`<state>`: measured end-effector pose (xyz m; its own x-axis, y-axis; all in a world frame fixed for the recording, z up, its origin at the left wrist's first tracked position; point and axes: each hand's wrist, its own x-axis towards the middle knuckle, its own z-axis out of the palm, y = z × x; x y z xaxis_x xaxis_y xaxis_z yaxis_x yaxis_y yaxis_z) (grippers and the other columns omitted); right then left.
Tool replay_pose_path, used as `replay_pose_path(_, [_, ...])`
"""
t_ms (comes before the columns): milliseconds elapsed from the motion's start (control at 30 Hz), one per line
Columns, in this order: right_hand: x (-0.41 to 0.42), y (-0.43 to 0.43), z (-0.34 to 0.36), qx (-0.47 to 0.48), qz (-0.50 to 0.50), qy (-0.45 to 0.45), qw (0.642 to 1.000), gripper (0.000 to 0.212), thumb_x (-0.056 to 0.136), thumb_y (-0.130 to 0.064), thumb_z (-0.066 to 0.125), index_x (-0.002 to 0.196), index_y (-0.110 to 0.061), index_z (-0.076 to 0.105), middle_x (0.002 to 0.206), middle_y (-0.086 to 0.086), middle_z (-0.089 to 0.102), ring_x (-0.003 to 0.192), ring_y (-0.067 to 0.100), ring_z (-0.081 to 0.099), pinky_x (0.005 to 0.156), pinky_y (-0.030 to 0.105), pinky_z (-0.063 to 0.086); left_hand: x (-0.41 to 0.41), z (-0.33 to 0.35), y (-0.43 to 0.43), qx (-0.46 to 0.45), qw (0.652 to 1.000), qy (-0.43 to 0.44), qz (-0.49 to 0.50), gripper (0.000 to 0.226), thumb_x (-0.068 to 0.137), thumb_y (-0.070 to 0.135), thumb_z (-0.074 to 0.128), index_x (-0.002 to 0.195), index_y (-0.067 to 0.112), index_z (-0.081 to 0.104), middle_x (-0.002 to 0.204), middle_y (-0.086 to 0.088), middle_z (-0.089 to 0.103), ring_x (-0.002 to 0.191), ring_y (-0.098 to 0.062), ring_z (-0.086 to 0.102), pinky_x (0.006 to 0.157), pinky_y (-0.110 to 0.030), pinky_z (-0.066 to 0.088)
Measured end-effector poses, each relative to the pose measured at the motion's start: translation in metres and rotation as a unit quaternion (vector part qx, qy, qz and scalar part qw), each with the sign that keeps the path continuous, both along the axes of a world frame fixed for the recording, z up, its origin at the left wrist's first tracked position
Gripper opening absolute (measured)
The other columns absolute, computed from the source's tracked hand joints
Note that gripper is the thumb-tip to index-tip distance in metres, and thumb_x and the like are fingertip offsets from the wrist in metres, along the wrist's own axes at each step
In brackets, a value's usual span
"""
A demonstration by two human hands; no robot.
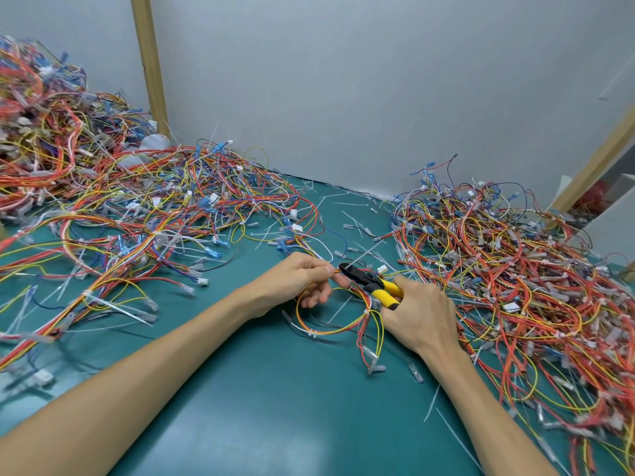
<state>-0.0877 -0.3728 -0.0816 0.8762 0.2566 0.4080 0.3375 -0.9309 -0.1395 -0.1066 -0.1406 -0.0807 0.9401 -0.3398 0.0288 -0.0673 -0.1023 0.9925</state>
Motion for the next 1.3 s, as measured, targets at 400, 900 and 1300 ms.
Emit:
replay_pose_path(400, [0.005,-0.004,0.005,-0.006,0.001,0.044,0.999,0.034,0.07,-0.047,0.053,0.063,-0.014,0.049,0.051,-0.001,0.047,0.057,0.03,0.048,0.048,0.03,0.027,0.0,0.001,0.0,0.008,1.0,0.003,0.005,0.034,0.104,0.017,0.038,0.104,0.002,0.069,0.056,-0.001,0.057,0.043,-0.01,0.045,0.046,-0.016,0.038])
replay_pose_path(900, [0.001,-0.006,0.008,0.021,0.004,0.077,0.997,0.034,0.063,-0.045,0.047,0.064,-0.011,0.052,0.052,0.002,0.051,0.057,0.028,0.052,0.049,0.03,0.034,-0.001,0.001,-0.001,0.009,1.0,0.002,0.008,0.033,0.104,0.018,0.039,0.102,0.005,0.07,0.057,-0.001,0.057,0.043,-0.01,0.046,0.045,-0.017,0.038])
replay_pose_path(1300, [0.004,-0.005,0.003,0.335,0.003,0.062,0.94,0.025,0.066,-0.027,0.052,0.059,-0.005,0.043,0.052,-0.002,0.035,0.051,0.016,0.027,0.051,0.033,0.022,-0.005,0.008,-0.003,0.075,0.935,-0.247,0.242,0.03,0.1,0.027,0.042,0.095,0.02,0.07,0.056,-0.001,0.054,0.045,-0.012,0.041,0.046,-0.026,0.035])
